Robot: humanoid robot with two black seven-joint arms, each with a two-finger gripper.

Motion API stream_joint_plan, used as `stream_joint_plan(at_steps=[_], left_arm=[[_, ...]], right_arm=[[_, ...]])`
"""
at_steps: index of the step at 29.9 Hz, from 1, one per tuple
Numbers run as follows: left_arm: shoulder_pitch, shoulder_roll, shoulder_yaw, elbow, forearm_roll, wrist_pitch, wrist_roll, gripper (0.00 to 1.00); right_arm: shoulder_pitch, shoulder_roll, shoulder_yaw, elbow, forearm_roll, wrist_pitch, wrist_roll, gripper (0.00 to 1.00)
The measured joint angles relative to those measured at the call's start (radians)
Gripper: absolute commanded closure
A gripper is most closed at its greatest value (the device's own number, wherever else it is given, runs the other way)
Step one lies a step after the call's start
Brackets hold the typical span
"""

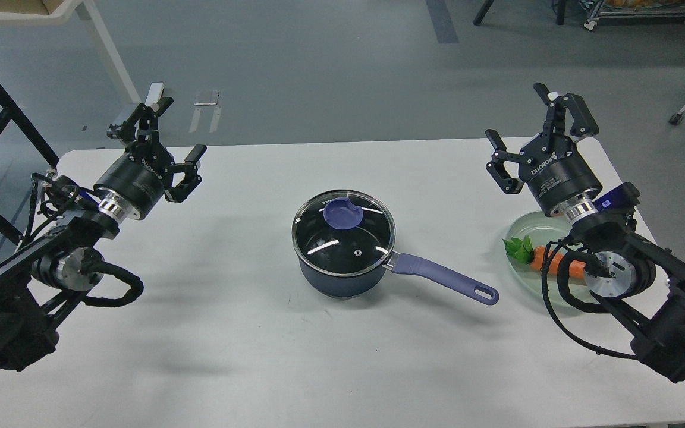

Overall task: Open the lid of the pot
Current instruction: 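Raise the right gripper and swing it toward the saucepan handle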

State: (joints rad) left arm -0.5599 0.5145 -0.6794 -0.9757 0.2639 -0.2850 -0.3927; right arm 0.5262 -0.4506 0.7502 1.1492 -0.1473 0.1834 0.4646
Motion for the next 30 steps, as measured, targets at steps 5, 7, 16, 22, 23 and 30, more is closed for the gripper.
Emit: stream_joint_plan(at_steps=[5, 7, 16, 22, 23, 30], left_arm=[[0.000, -0.003, 0.001, 0.000, 0.000, -0.001, -0.002, 0.01], [0.000, -0.003, 0.002, 0.000, 0.000, -0.001, 0.000, 0.01], [-0.009, 0.009, 0.014, 0.000, -0.008, -0.003, -0.010, 0.01], [-0.026, 0.020, 0.015, 0.007, -0.005, -0.004, -0.011, 0.01], [-0.030, 0.022, 0.016, 0.007, -0.004, -0.006, -0.011, 0.01], [-0.043, 0.024, 0.017, 0.008, -0.006, -0.003, -0.011, 0.01]], right_arm=[[0.000, -0.001, 0.000, 0.000, 0.000, 0.001, 0.000, 0.00], [0.000, -0.009, -0.003, 0.004, -0.001, 0.001, 0.001, 0.00], [0.028, -0.197, -0.012, 0.150, -0.101, 0.009, 0.002, 0.00], [0.173, -0.301, -0.032, 0.185, -0.313, 0.020, 0.005, 0.00], [0.213, -0.312, -0.054, 0.190, -0.376, 0.026, 0.005, 0.00], [0.517, -0.320, -0.377, 0.222, -0.814, 0.053, 0.015, 0.00]])
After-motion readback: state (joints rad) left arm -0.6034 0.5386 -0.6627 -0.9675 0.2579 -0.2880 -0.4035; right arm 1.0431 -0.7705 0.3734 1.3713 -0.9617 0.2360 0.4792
